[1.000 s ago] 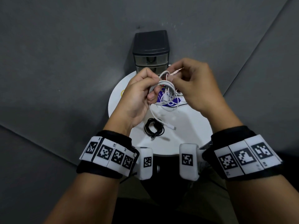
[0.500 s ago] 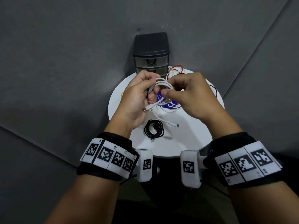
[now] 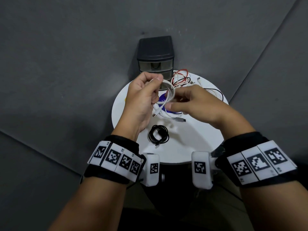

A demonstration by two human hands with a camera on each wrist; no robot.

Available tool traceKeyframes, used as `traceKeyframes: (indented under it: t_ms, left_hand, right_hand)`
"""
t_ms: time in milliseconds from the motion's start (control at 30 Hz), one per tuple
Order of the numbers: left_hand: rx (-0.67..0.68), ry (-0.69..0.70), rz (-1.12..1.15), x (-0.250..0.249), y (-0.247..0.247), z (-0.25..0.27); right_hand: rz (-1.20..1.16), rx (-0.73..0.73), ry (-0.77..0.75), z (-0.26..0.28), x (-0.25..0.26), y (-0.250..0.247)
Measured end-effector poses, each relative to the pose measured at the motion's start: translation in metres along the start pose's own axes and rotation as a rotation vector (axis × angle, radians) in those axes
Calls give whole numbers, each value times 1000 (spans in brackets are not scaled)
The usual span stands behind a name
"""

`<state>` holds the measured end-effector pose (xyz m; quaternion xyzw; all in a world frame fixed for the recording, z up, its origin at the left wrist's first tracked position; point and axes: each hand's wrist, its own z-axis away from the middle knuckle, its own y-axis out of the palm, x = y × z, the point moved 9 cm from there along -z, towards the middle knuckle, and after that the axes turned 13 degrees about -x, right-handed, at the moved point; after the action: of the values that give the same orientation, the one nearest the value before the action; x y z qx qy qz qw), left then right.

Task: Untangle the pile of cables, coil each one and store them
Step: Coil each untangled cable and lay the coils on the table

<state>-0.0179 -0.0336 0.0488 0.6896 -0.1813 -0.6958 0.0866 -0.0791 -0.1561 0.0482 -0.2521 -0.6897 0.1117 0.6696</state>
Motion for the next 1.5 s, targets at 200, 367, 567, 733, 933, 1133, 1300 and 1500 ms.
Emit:
traceKeyframes:
  t_ms: [200,367,567,733,933,1133,1300,1500]
  left_hand:
    - [5,-2,34,-3,-4,-4]
    - [12,-42,60,-6,-3,-6]
    - [-9,46,-246,1,0,-7]
    - [-7,103,-394,5,6,-5]
    - [33,57,-351,7,10,-6]
    - [71,-92,-106,6,16,-1]
    - [131,-77,-105,3,25,6]
    - [178,-17,-209,14,14,12]
  right_hand:
    - [85,99,-15,8,-6,9]
    - [225,6,-62,-2,-12,-2]
    - [286,-183,-112,-4,-4,-21]
    - [148,-311,-193,0,16,-33]
    - [-54,-227,-200,-2,26,-29]
    - [-71,-322,-262,-5,30,-31]
    - [-74,-371,-275,-4,32,-34]
    - [7,-236,-158,-11,8,-21]
